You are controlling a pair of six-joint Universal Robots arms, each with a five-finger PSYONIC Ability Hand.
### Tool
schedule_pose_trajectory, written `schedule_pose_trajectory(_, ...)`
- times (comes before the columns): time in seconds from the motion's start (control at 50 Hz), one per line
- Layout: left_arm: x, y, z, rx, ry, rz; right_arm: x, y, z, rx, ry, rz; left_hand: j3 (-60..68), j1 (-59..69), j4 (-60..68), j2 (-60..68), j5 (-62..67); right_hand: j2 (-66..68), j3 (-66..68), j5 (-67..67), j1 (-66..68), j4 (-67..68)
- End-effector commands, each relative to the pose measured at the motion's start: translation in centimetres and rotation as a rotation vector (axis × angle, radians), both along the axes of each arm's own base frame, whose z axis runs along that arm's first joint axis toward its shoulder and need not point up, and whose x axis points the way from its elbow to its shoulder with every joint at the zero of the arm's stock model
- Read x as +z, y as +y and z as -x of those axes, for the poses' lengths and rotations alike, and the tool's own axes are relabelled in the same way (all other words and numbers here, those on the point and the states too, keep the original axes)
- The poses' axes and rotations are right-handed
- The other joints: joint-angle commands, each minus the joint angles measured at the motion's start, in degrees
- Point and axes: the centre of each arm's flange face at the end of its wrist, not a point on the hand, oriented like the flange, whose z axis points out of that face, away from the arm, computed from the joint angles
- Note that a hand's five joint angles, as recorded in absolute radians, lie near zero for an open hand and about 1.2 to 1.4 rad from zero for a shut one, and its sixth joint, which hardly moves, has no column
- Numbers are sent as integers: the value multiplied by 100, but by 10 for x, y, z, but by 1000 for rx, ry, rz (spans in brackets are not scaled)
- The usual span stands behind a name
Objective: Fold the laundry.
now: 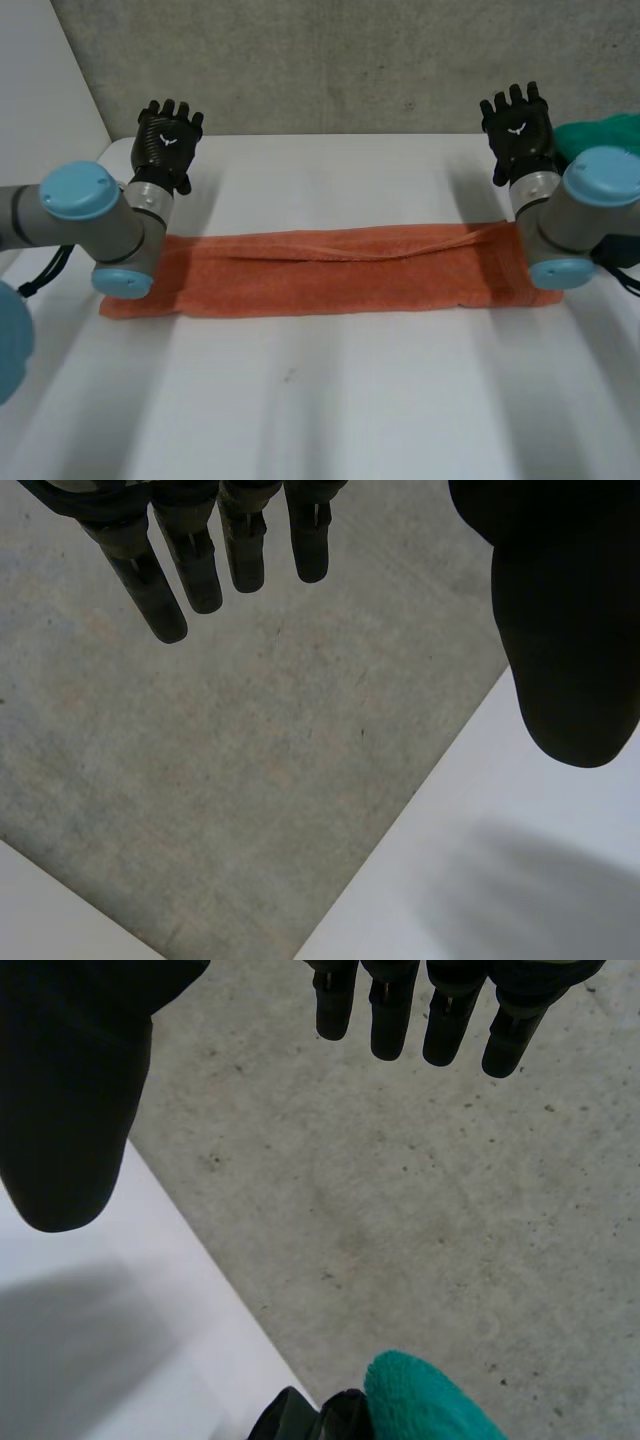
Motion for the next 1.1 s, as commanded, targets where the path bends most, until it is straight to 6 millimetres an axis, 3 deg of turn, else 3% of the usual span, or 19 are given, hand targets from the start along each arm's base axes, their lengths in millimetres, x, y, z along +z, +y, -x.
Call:
schedule_pose_trajectory(0.02,3,40,-7,-18,-33,-116,19,35,10,45,41,-237,258,240,221,243,293,-235,-209,-257,-299,-219)
schedule_pose_trajectory(0.08,-8,47,-9,-22,-57,-188,7,44,9,81,36,-355,258,240,221,243,293,-235,-209,-257,-299,-219)
schedule_pose_trajectory(0.2,-30,50,-15,-20,-86,-296,-26,35,12,72,33,-424,258,240,221,243,293,-235,-209,-257,-299,-219)
schedule_pose_trajectory(0.42,-65,13,-7,-16,-81,-275,-69,7,1,69,29,-413,342,323,305,327,377,-235,-209,-257,-299,-219)
schedule_pose_trajectory(0.5,-62,-10,-5,-36,-58,-172,-69,-11,-3,57,6,-307,426,407,388,411,461,-235,-209,-257,-299,-219)
schedule_pose_trajectory(0.54,-56,-21,-5,-37,-45,-108,-62,-24,-8,54,-22,-172,577,558,539,562,612,-235,-209,-257,-299,-219)
schedule_pose_trajectory(0.6,-28,-41,-6,-20,2,72,-49,-35,-8,22,-58,-35,746,727,709,731,781,-235,-209,-257,-299,-219)
schedule_pose_trajectory(0.68,-13,-44,-2,-23,27,159,-32,-43,-5,-35,-104,95,696,677,658,681,731,-235,-209,-257,-299,-219)
schedule_pose_trajectory(0.76,-7,-30,9,-44,26,125,-19,-35,-5,-37,-100,68,662,643,625,647,697,-235,-209,-257,-299,-219)
schedule_pose_trajectory(0.84,12,-2,10,-61,21,83,13,-7,3,-40,-73,-26,578,559,540,563,613,-235,-209,-257,-299,-219)
schedule_pose_trajectory(0.94,27,36,-1,-66,20,16,37,35,15,-14,-26,-178,578,559,540,563,613,-235,-209,-257,-299,-219)
schedule_pose_trajectory(1.02,34,68,-11,-83,66,-56,39,73,25,29,17,-371,545,526,507,529,580,-26,-1,-48,-90,-10)
schedule_pose_trajectory(1.1,44,96,-16,-124,152,-113,27,91,58,-23,42,-576,544,526,507,529,579,311,337,289,247,327)
